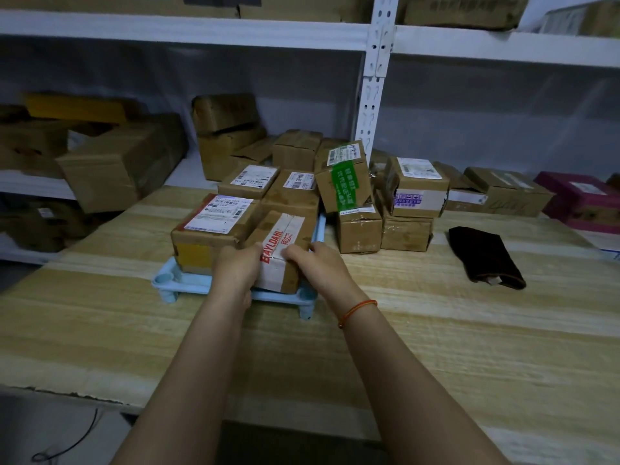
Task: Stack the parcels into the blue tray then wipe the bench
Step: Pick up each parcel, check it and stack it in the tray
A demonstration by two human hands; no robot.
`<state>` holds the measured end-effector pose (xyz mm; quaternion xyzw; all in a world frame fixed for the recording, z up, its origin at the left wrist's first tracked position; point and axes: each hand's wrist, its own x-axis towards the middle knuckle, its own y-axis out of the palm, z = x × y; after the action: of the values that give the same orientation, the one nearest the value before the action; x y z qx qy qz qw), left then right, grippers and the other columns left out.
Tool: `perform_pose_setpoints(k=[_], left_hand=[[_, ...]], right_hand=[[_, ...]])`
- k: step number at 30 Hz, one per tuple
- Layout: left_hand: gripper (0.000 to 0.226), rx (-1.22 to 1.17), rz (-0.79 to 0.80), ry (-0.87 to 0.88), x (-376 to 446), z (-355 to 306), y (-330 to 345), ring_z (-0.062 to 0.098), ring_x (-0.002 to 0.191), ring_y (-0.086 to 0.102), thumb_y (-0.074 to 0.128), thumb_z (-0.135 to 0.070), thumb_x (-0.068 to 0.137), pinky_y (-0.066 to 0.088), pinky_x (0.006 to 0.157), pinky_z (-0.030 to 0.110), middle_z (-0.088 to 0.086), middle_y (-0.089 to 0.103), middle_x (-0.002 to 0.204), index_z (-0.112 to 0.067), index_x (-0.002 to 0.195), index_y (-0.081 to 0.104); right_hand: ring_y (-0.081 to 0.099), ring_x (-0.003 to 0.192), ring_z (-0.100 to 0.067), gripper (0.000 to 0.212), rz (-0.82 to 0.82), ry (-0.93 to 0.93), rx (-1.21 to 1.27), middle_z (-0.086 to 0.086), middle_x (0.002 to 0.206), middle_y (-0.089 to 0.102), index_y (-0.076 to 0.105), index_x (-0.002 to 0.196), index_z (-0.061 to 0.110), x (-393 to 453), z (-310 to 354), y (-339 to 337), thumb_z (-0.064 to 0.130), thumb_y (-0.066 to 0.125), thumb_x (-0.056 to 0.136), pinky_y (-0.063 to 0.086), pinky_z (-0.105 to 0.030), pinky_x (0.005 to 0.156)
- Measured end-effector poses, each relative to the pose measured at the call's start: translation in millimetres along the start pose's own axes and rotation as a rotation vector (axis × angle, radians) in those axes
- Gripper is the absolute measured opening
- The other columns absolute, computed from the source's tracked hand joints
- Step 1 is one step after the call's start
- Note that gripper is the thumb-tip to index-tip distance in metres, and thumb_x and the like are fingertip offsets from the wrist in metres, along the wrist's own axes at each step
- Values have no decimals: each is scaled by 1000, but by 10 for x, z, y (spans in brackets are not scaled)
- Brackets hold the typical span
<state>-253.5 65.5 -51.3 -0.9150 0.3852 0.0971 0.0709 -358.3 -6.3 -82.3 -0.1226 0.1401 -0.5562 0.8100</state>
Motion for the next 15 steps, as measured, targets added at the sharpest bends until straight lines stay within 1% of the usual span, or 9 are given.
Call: perform_pose_setpoints(k=[1,3,6,8,11,13,15], left_hand=[[26,22,-7,19,17,12,6,12,74,55,57,-23,97,38,55,23,3,63,100,-8,118,61],[23,71,-16,36,53,34,17,14,81,53,55,-25,98,39,61,24,3,61,102,-11,116,59],[23,147,-44,33,112,80,15,17,90,53,54,-27,99,42,70,31,3,59,101,-12,116,57],[25,186,-66,48,158,116,16,19,93,55,55,-27,98,44,73,32,5,62,106,-12,117,58],[27,234,-117,76,262,159,22,22,97,62,60,-28,95,48,74,34,6,66,110,-13,117,59],[27,275,-149,64,321,174,25,27,101,63,63,-29,92,53,78,37,7,67,108,-13,114,60],[26,312,-171,45,377,192,27,29,102,64,66,-30,89,55,85,43,8,67,107,-14,110,60]], right_hand=[[63,102,-17,52,23,-17,11,-1,117,65,61,108,23,-7,-6,-2,50,70,65,55,-36,89],[64,102,-15,60,49,-60,-5,1,118,65,58,116,19,-3,-34,-15,40,80,65,56,-34,88],[66,104,-14,75,47,-111,-4,3,117,68,56,119,19,2,-78,-20,41,87,54,57,-40,90],[67,104,-12,74,46,-128,17,4,118,69,56,118,20,-9,-102,-26,39,90,55,57,-40,91],[65,107,-11,66,37,-152,-9,4,122,67,55,120,21,-43,-97,-55,34,89,65,55,-37,94],[63,108,-11,65,45,-168,-81,4,123,66,56,122,20,-65,-78,-68,39,86,69,54,-36,95],[62,112,-13,65,61,-174,-175,3,126,65,56,126,19,-86,-52,-70,45,82,72,53,-36,97]])
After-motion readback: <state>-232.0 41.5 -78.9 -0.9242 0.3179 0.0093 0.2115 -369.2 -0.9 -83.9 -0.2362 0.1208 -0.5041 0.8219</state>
